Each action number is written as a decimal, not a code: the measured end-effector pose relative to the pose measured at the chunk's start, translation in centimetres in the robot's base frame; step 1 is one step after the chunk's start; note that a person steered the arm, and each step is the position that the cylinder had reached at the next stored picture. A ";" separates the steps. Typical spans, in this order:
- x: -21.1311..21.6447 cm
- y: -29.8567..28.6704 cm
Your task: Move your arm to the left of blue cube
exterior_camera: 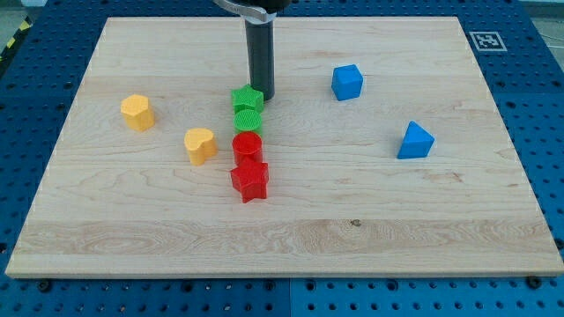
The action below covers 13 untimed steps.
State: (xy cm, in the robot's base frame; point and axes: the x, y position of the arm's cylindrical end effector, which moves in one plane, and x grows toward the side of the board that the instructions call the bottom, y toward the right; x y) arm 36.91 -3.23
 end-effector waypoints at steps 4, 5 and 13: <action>-1.8 0.0; -2.1 1.2; -2.3 6.7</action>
